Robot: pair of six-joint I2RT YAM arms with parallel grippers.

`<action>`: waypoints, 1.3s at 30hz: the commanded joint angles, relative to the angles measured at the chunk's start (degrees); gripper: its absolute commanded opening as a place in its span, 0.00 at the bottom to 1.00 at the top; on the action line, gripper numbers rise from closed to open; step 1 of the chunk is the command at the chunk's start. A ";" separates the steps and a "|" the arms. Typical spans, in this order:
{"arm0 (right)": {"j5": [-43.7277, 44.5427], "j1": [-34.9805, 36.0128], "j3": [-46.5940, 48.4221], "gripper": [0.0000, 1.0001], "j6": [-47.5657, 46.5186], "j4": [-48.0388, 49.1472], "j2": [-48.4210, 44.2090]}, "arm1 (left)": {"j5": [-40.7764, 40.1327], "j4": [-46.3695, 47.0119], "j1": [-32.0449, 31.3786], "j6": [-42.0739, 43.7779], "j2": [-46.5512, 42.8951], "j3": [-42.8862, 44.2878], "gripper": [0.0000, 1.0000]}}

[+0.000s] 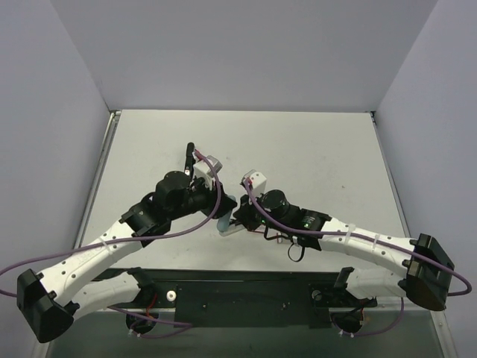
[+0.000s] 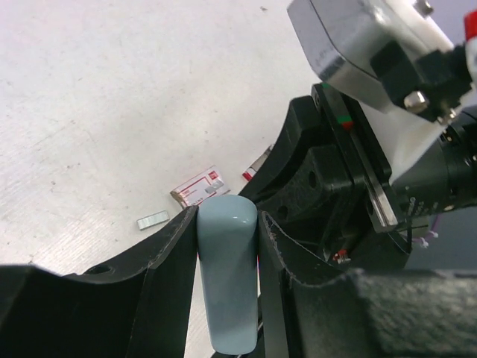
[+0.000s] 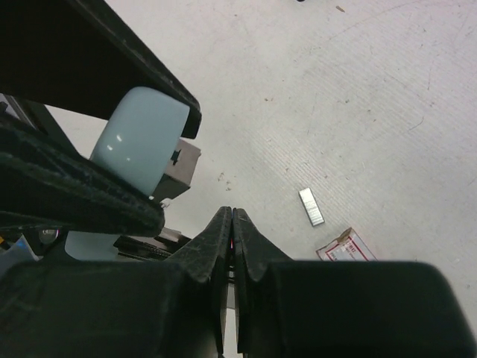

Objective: Unload the staples from the stapler

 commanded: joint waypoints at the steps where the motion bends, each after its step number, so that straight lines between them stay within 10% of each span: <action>1: -0.49 -0.27 -1.96 0.00 2.24 7.02 2.19 | -10.33 6.84 -0.01 -2.29 1.09 1.87 0.00; 19: -12.96 -8.71 -2.05 0.00 12.17 28.73 18.80 | -29.49 19.50 -0.36 -2.91 12.61 3.72 0.00; 39: -20.35 -8.45 -1.96 0.00 17.80 37.26 23.91 | -32.14 26.18 -0.62 -0.19 19.11 5.92 0.00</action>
